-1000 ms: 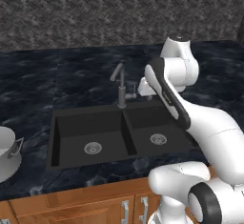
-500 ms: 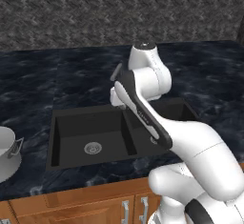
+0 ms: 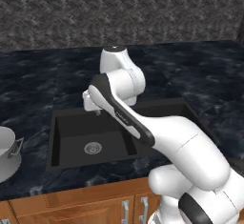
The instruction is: Dump the tomato from the pot into the sink. Then turn on the water and wash the tomato. Then turn off the water and put the tomato back in the pot.
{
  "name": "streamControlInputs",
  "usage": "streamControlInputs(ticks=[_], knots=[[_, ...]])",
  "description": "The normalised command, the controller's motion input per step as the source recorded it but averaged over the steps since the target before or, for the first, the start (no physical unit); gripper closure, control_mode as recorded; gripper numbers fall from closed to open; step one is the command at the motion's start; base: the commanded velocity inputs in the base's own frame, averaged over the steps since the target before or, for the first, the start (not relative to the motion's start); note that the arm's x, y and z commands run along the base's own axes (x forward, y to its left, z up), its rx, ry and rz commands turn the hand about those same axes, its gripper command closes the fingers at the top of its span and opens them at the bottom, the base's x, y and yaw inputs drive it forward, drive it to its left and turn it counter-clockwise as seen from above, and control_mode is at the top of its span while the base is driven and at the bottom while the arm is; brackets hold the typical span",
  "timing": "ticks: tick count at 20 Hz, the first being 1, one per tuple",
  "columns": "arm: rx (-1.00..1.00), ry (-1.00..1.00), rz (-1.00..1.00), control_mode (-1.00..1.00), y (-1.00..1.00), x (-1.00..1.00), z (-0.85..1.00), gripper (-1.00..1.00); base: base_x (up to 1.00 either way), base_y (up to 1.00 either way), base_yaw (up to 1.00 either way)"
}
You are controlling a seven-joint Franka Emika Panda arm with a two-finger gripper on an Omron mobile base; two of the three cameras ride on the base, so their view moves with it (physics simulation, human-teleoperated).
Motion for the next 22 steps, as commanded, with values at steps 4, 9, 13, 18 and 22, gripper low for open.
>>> streamControlInputs(ticks=[4, 9, 13, 18, 22], knots=[[0.03, 0.07, 0.0, -1.0, 0.74, 0.0, -0.17, -1.0, 0.0, 0.0, 0.0], [0.07, 0.02, 0.0, -1.0, 0.62, -0.02, -0.2, -1.0, 0.0, 0.0, 0.0], [0.13, 0.0, 0.0, -1.0, 0.55, -0.07, -0.16, -1.0, 0.0, 0.0, 0.0], [0.14, 0.0, 0.01, -1.0, 0.55, -0.06, -0.17, -1.0, 0.0, 0.0, 0.0], [0.12, 0.0, 0.02, -1.0, 0.54, 0.0, -0.13, -1.0, 0.0, 0.0, 0.0]])
